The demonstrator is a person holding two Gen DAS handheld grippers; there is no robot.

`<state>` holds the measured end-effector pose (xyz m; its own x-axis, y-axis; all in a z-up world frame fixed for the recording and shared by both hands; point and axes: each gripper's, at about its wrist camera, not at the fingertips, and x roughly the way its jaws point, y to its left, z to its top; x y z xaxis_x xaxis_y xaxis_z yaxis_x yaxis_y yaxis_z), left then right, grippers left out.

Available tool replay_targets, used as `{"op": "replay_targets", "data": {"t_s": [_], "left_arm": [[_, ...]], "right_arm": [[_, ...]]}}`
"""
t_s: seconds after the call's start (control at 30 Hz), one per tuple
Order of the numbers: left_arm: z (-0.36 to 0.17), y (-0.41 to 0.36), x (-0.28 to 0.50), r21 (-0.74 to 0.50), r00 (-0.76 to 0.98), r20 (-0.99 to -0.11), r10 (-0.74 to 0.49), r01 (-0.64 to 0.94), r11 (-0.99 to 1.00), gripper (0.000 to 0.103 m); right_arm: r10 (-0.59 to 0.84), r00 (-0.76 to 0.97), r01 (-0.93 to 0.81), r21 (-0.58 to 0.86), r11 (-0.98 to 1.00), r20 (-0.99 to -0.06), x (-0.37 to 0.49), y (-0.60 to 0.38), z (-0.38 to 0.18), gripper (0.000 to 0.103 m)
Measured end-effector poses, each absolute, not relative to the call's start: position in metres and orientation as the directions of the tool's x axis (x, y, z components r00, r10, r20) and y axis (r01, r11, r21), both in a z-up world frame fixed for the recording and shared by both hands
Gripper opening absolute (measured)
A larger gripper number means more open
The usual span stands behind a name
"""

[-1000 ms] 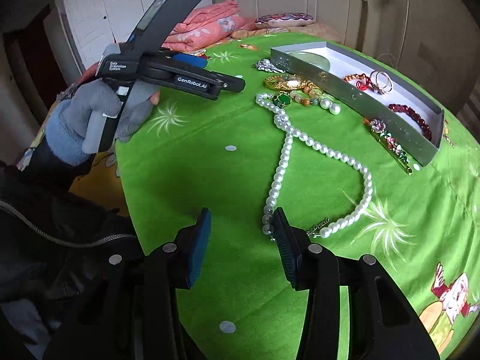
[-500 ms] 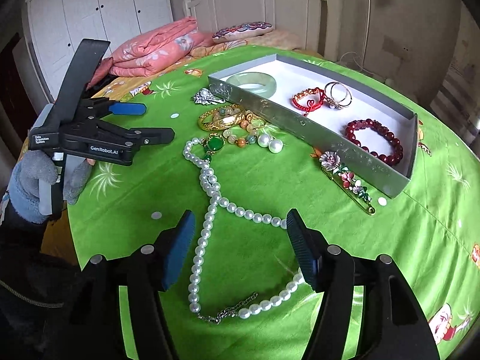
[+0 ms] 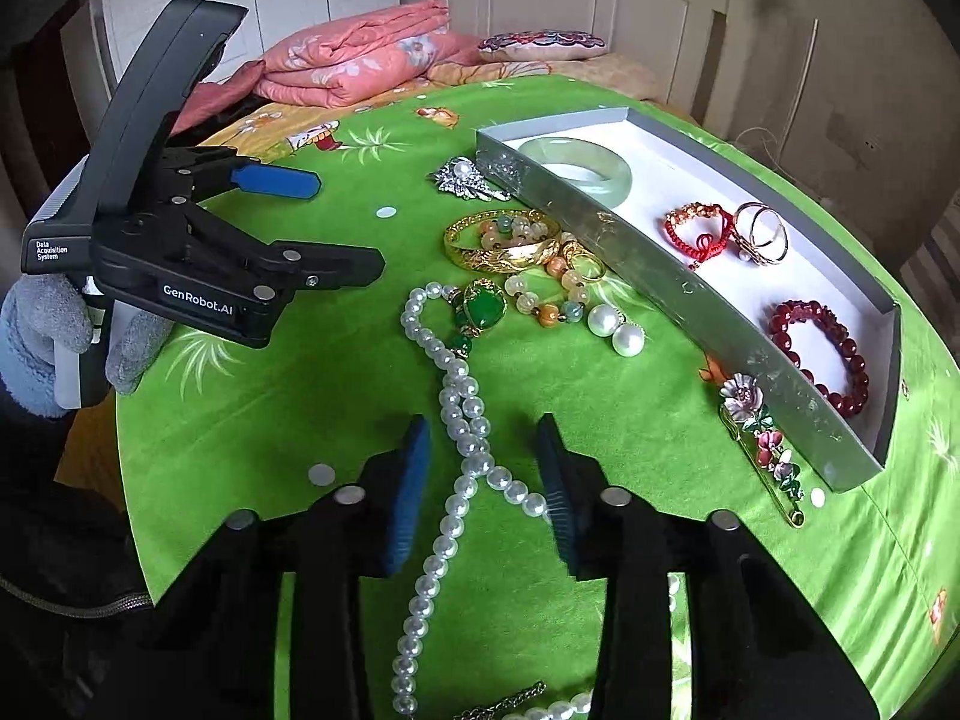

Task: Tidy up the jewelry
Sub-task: 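Close the right gripper on the pearl necklace and lift it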

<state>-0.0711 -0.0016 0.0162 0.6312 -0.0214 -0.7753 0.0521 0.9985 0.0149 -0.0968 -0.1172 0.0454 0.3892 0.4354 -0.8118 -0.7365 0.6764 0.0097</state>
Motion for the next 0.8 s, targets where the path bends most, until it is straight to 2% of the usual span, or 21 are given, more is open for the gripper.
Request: {"op": "replay_targets", "data": {"t_s": [0.03,0.13,0.3,0.5,0.8], "left_arm": [[0.016,-0.002,-0.072,0.017,0.633,-0.774,-0.019,0.051,0.999,0.1],[0.017,-0.002,-0.073,0.019,0.635,-0.772,-0.016,0.048,0.999,0.1],[0.017,-0.003,-0.073,0.022,0.632,-0.775,-0.015,0.05,0.999,0.1],[0.017,-0.005,-0.073,0.038,0.635,-0.772,0.0,0.046,0.998,0.1],[0.017,-0.007,-0.074,0.051,0.639,-0.769,0.011,0.043,0.998,0.1]], "right_arm": [[0.432,0.402,-0.738,-0.006,0.675,-0.807,-0.1,-0.117,0.045,0.015],[0.393,0.463,-0.719,-0.077,0.69,-0.794,-0.112,-0.117,0.044,0.008],[0.323,0.584,-0.624,-0.158,0.765,-0.745,-0.127,-0.133,0.049,0.007],[0.31,0.684,-0.504,-0.121,0.855,-0.661,-0.131,-0.169,0.064,0.007],[0.285,0.756,-0.384,-0.047,0.922,-0.589,-0.134,-0.203,0.077,0.007]]}}
